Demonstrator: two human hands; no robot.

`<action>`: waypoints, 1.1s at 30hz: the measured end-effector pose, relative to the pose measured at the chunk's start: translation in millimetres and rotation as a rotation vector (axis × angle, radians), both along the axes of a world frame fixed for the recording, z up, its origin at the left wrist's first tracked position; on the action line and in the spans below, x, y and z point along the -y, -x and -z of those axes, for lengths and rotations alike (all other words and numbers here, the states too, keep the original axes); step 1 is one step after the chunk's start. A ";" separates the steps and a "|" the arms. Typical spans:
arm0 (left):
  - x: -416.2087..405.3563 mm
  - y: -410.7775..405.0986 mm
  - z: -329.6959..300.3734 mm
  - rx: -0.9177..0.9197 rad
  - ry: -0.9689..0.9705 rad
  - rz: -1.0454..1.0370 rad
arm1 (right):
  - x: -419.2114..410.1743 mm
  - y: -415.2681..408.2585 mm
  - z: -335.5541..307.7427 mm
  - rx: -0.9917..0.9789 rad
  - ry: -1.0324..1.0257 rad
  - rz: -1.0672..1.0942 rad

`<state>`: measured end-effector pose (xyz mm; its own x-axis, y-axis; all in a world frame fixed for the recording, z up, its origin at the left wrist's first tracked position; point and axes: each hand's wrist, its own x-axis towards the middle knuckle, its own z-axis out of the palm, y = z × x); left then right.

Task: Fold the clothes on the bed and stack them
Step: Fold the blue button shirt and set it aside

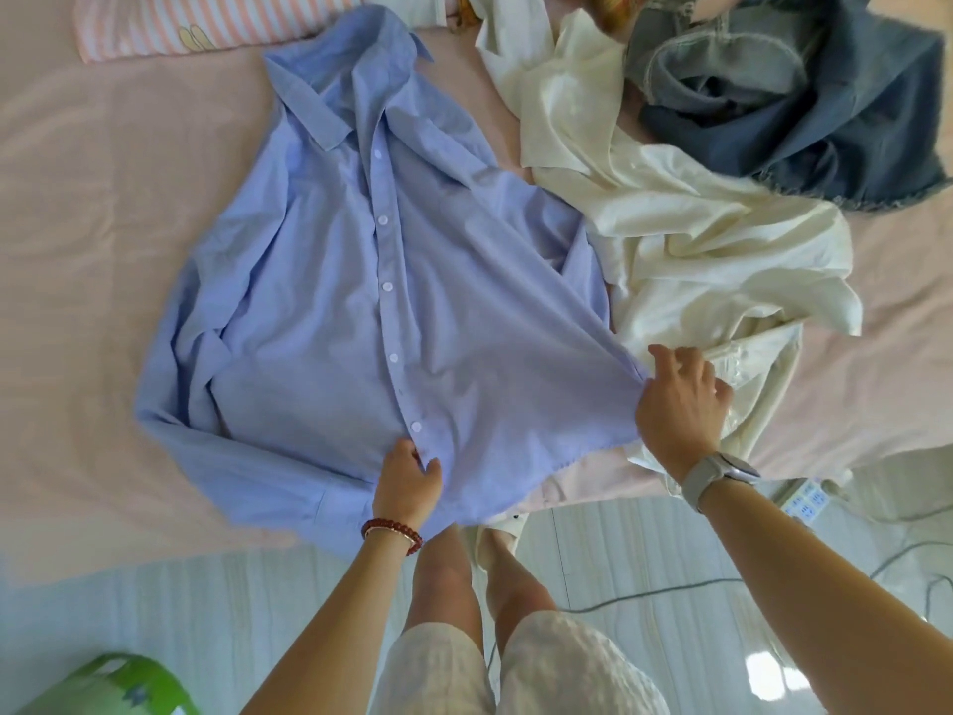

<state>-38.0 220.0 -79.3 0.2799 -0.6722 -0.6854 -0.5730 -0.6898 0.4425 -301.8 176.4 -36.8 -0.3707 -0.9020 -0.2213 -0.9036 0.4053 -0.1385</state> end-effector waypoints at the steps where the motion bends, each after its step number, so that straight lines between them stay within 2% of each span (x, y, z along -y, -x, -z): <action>1: -3.4 -2.3 0.9 0.023 0.006 -0.007 | -3.3 -9.3 4.2 -0.026 -0.003 -0.036; 4: -9.6 -14.4 -0.5 0.106 0.096 -0.073 | -13.6 -45.8 15.9 -0.013 0.088 -0.322; 6: -11.1 -24.4 -0.8 0.184 0.156 -0.079 | -19.8 -76.2 23.4 0.072 0.138 -0.561; 9: -5.3 -40.0 5.9 0.231 0.055 -0.038 | -30.6 -114.3 39.5 0.115 0.081 -0.923; 11: -0.3 -55.2 13.7 0.275 -0.084 0.119 | -34.6 -124.9 50.0 0.049 -0.080 -1.008; 13: 1.6 -78.2 19.1 0.337 -0.170 0.233 | -31.2 -119.8 57.0 -0.014 -0.231 -0.954; 16: 0.7 -118.2 18.4 0.434 -0.201 0.226 | -28.8 -102.3 66.3 -0.059 -0.299 -0.912; 20: -1.8 -151.6 10.5 0.572 -0.139 0.235 | -31.2 -117.9 57.8 -0.041 -0.186 -0.740; 22: -0.6 -150.3 6.4 0.589 -0.031 0.277 | -30.2 -135.8 52.3 0.089 -0.054 -0.643; 25: 3.7 -140.3 3.2 0.568 0.244 0.348 | -27.5 -171.4 44.1 0.375 0.082 -0.640; 27: 14.0 -136.1 2.1 0.509 0.383 0.412 | -26.1 -196.8 41.4 0.515 -0.109 -0.564; 30: 40.4 -134.5 2.4 0.357 0.435 0.483 | -27.1 -227.0 48.5 0.665 -0.426 -0.359; 33: 70.8 -140.2 14.4 0.232 0.501 0.817 | -27.5 -244.4 57.8 0.741 -0.499 -0.264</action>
